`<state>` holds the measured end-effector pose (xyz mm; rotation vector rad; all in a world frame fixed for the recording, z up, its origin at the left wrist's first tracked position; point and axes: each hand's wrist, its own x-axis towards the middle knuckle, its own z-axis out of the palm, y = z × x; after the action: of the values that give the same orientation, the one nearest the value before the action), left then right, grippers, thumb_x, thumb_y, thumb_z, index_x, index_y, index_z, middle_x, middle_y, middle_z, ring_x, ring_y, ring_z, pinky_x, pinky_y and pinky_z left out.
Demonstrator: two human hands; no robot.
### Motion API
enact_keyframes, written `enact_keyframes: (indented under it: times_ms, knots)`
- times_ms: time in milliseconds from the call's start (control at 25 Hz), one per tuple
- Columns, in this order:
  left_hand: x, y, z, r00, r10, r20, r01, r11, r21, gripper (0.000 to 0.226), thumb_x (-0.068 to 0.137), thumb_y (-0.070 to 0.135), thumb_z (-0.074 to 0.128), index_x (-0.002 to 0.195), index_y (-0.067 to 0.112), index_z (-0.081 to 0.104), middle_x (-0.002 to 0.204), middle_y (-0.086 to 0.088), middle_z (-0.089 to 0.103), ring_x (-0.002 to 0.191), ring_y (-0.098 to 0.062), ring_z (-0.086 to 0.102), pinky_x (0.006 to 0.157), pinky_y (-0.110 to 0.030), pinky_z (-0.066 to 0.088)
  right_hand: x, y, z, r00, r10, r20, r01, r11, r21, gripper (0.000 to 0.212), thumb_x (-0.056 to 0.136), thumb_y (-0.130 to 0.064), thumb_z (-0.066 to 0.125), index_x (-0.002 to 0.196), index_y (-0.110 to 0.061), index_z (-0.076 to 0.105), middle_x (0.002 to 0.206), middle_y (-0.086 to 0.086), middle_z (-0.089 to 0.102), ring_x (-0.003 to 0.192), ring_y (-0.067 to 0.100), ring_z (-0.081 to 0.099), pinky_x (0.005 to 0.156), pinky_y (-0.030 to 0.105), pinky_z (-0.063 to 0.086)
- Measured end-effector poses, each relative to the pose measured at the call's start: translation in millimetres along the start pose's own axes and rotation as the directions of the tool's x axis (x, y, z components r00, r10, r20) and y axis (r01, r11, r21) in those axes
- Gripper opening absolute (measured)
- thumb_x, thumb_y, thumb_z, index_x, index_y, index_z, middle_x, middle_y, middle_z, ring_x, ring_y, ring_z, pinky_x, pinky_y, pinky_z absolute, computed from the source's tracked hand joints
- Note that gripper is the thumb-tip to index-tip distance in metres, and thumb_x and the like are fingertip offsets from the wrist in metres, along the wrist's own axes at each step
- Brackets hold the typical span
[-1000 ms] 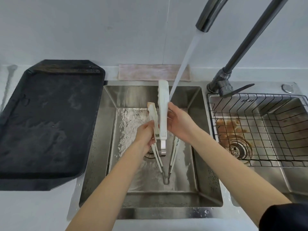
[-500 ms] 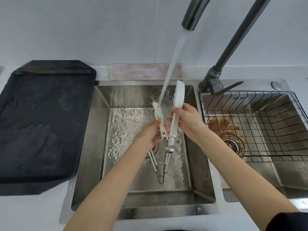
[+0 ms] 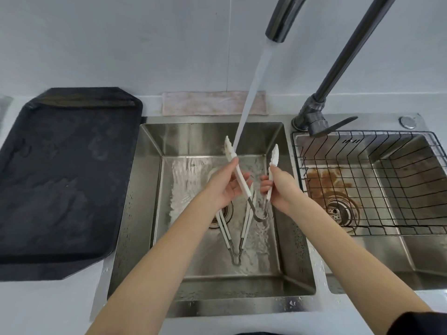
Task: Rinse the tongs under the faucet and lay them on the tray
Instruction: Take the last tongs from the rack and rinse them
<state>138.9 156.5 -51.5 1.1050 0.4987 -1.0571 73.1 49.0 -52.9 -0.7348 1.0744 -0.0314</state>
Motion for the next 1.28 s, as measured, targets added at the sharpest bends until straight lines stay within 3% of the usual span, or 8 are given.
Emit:
enact_keyframes:
  times_ms: [120, 440, 680, 920, 1040, 1120, 1200, 1280]
  knots:
    - [1.5, 11.5, 7.9, 0.999, 0.009, 0.049, -0.011, 0.999, 0.045, 0.018, 0.088, 0.026, 0.06, 0.084, 0.01, 0.054, 0.073, -0.006, 0.056, 0.054, -0.013, 0.061, 0.046, -0.022, 0.055, 6.0, 3.1, -4.2, 0.997, 0.075, 0.002, -0.075, 0.992, 0.099, 0.02, 0.102, -0.027, 0.03, 0.114, -0.013, 0.037, 0.066, 0.002, 0.035, 0.023, 0.003, 0.028, 0.027, 0.01, 0.024]
    - [9.6, 25.9, 37.5, 0.991, 0.136, 0.01, -0.135, 0.974, 0.184, 0.034, 0.09, 0.043, 0.052, 0.103, 0.012, 0.054, 0.07, -0.001, 0.049, 0.057, -0.011, 0.052, 0.043, -0.018, 0.05, -3.9, 0.0, 2.3, 0.976, 0.206, 0.067, -0.216, 0.948, 0.232, 0.033, 0.101, -0.029, 0.033, 0.081, -0.005, 0.044, 0.029, 0.001, 0.041, 0.017, 0.003, 0.027, 0.024, 0.008, 0.022]
    - [6.1, 38.4, 46.5, 0.992, 0.09, 0.084, -0.087, 0.995, -0.044, 0.008, 0.091, 0.014, 0.056, 0.085, 0.01, 0.051, 0.076, -0.004, 0.049, 0.065, -0.01, 0.048, 0.056, -0.019, 0.045, -10.5, 2.1, 7.8, 0.972, 0.23, 0.051, -0.236, 0.949, 0.209, 0.032, 0.101, -0.028, 0.032, 0.078, -0.007, 0.04, 0.023, -0.002, 0.036, 0.015, 0.003, 0.025, 0.025, 0.008, 0.021]
    - [6.3, 44.6, 45.6, 0.98, 0.196, 0.03, -0.197, 0.946, 0.258, 0.023, 0.089, 0.036, 0.056, 0.083, 0.014, 0.054, 0.071, -0.001, 0.048, 0.063, -0.012, 0.047, 0.056, -0.023, 0.044, -14.8, 1.0, 8.1, 0.976, 0.213, 0.045, -0.217, 0.968, 0.129, 0.021, 0.101, -0.026, 0.033, 0.095, -0.009, 0.044, 0.021, -0.001, 0.035, 0.015, 0.003, 0.023, 0.027, 0.009, 0.02]
    - [6.5, 43.4, 45.6, 0.956, 0.291, -0.048, -0.244, 0.873, 0.423, 0.044, 0.09, 0.055, 0.041, 0.075, 0.015, 0.053, 0.067, -0.001, 0.053, 0.059, -0.014, 0.052, 0.057, -0.025, 0.047, -13.0, 2.1, 7.1, 0.978, 0.198, 0.059, -0.201, 0.979, 0.046, 0.036, 0.101, -0.03, 0.03, 0.077, -0.009, 0.046, 0.024, -0.005, 0.035, 0.016, 0.003, 0.022, 0.027, 0.011, 0.021]
    - [7.8, 44.4, 44.6, 0.951, 0.308, -0.011, -0.275, 0.864, 0.422, 0.046, 0.092, 0.052, 0.038, 0.082, 0.011, 0.054, 0.067, -0.002, 0.055, 0.059, -0.015, 0.054, 0.058, -0.028, 0.049, -9.6, 5.1, 5.8, 0.982, 0.184, 0.036, -0.183, 0.982, -0.047, 0.033, 0.101, -0.033, 0.031, 0.086, -0.009, 0.049, 0.037, -0.001, 0.044, 0.021, 0.006, 0.03, 0.029, 0.012, 0.026]
    - [6.6, 48.8, 43.5, 0.956, 0.276, 0.1, -0.293, 0.906, 0.306, 0.032, 0.095, 0.037, 0.044, 0.092, 0.007, 0.053, 0.073, -0.004, 0.052, 0.064, -0.016, 0.053, 0.061, -0.03, 0.051, -7.0, 8.0, 3.0, 0.986, 0.167, -0.004, -0.166, 0.977, -0.134, 0.031, 0.099, -0.037, 0.034, 0.104, -0.01, 0.049, 0.058, 0.003, 0.048, 0.038, 0.013, 0.038, 0.036, 0.017, 0.033]
    - [5.4, 55.3, 41.1, 0.952, 0.239, 0.191, -0.267, 0.954, 0.137, 0.012, 0.095, 0.019, 0.047, 0.093, 0.008, 0.05, 0.075, -0.005, 0.048, 0.065, -0.017, 0.049, 0.06, -0.031, 0.049, -6.0, 9.9, 0.9, 0.99, 0.14, -0.02, -0.141, 0.98, -0.14, 0.034, 0.099, -0.038, 0.033, 0.098, -0.01, 0.053, 0.064, 0.003, 0.045, 0.047, 0.014, 0.033, 0.044, 0.02, 0.03]
